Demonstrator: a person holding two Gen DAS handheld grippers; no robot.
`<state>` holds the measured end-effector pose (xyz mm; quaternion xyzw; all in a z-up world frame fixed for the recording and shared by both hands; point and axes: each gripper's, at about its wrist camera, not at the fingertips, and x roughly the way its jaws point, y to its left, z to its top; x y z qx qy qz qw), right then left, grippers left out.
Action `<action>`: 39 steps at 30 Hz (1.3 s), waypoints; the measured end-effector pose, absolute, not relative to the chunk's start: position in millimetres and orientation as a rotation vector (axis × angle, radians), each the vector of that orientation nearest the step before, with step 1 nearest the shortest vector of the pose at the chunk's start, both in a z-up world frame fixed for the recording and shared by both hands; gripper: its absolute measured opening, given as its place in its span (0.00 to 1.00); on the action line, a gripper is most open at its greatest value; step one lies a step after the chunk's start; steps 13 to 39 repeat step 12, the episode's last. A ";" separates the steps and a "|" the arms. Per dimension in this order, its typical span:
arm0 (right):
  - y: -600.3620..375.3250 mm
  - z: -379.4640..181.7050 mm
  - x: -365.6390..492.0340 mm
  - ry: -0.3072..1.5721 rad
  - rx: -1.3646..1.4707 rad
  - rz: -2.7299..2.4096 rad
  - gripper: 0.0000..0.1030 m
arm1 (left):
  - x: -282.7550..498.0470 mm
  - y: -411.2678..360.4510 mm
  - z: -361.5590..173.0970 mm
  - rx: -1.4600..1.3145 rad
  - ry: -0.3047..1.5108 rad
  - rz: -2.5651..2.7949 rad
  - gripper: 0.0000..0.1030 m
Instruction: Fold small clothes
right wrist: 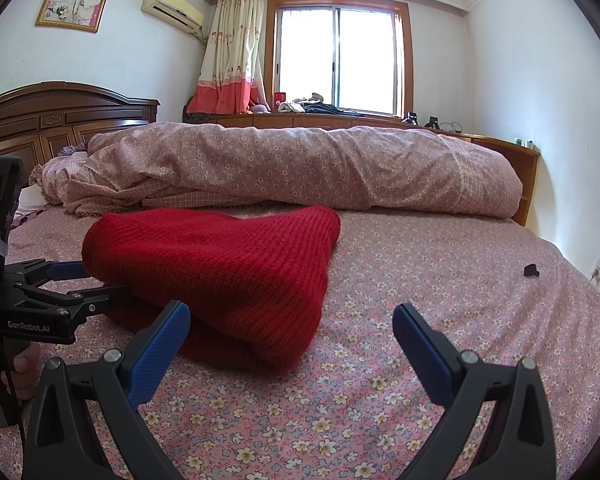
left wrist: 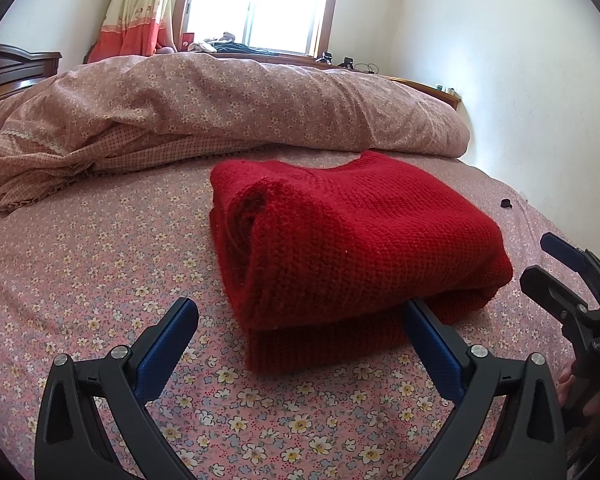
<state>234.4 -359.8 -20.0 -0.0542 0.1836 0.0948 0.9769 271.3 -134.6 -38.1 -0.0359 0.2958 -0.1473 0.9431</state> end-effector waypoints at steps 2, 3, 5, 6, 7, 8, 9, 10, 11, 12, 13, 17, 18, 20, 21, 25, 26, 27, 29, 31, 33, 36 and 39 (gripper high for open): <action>-360.0 -19.5 235.0 0.370 -0.110 0.191 1.00 | 271.3 -134.4 -38.0 -0.074 0.603 -0.302 0.96; -359.9 -20.3 234.6 0.370 -0.110 0.191 1.00 | 271.2 -134.2 -37.9 -0.074 0.602 -0.302 0.96; -360.3 -20.7 234.8 0.370 -0.110 0.192 1.00 | 271.2 -134.2 -38.0 -0.074 0.603 -0.302 0.96; -360.4 -20.6 235.0 0.371 -0.109 0.192 1.00 | 271.2 -134.2 -38.0 -0.074 0.603 -0.302 0.96; -360.4 -20.5 235.1 0.371 -0.109 0.192 1.00 | 271.2 -134.3 -38.0 -0.074 0.603 -0.302 0.96; -360.3 -20.9 234.7 0.371 -0.109 0.192 1.00 | 271.2 -134.3 -38.1 -0.074 0.603 -0.302 0.96; -360.5 -20.4 235.1 0.371 -0.109 0.192 1.00 | 271.3 -134.0 -38.0 -0.075 0.605 -0.301 0.96; -360.2 -21.0 234.4 0.371 -0.109 0.192 1.00 | 271.5 -134.0 -38.0 -0.075 0.606 -0.302 0.96; -360.5 -20.3 235.3 0.371 -0.110 0.192 1.00 | 271.8 -133.6 -38.1 -0.077 0.608 -0.301 0.96; -360.6 -20.2 235.4 0.371 -0.110 0.192 1.00 | 272.2 -133.4 -38.2 -0.078 0.610 -0.302 0.96; -360.6 -20.2 235.4 0.371 -0.110 0.192 1.00 | 272.2 -133.4 -38.2 -0.078 0.610 -0.302 0.96; -360.6 -20.2 235.4 0.371 -0.110 0.192 1.00 | 272.2 -133.4 -38.2 -0.078 0.610 -0.302 0.96; -360.6 -20.2 235.4 0.371 -0.110 0.192 1.00 | 272.2 -133.4 -38.2 -0.078 0.610 -0.302 0.96; -360.6 -20.2 235.4 0.371 -0.110 0.192 1.00 | 272.2 -133.4 -38.2 -0.078 0.610 -0.302 0.96; -360.6 -20.2 235.4 0.371 -0.110 0.192 1.00 | 272.2 -133.4 -38.2 -0.078 0.610 -0.302 0.96; -360.6 -20.2 235.4 0.371 -0.110 0.192 1.00 | 272.2 -133.4 -38.2 -0.078 0.610 -0.302 0.96; -360.6 -20.2 235.4 0.371 -0.110 0.192 1.00 | 272.2 -133.4 -38.2 -0.078 0.610 -0.302 0.96; -360.6 -20.2 235.4 0.371 -0.110 0.192 1.00 | 272.2 -133.4 -38.2 -0.078 0.610 -0.302 0.96; -360.6 -20.2 235.4 0.371 -0.110 0.192 1.00 | 272.2 -133.4 -38.2 -0.078 0.610 -0.302 0.96; -360.6 -20.2 235.4 0.371 -0.110 0.192 1.00 | 272.2 -133.4 -38.2 -0.078 0.610 -0.302 0.96; -360.6 -20.2 235.4 0.371 -0.110 0.192 1.00 | 272.2 -133.4 -38.2 -0.078 0.610 -0.302 0.96; -360.6 -20.2 235.4 0.371 -0.110 0.192 1.00 | 272.2 -133.4 -38.2 -0.078 0.610 -0.302 0.96; -360.6 -20.2 235.4 0.371 -0.110 0.192 1.00 | 272.2 -133.4 -38.2 -0.078 0.610 -0.302 0.96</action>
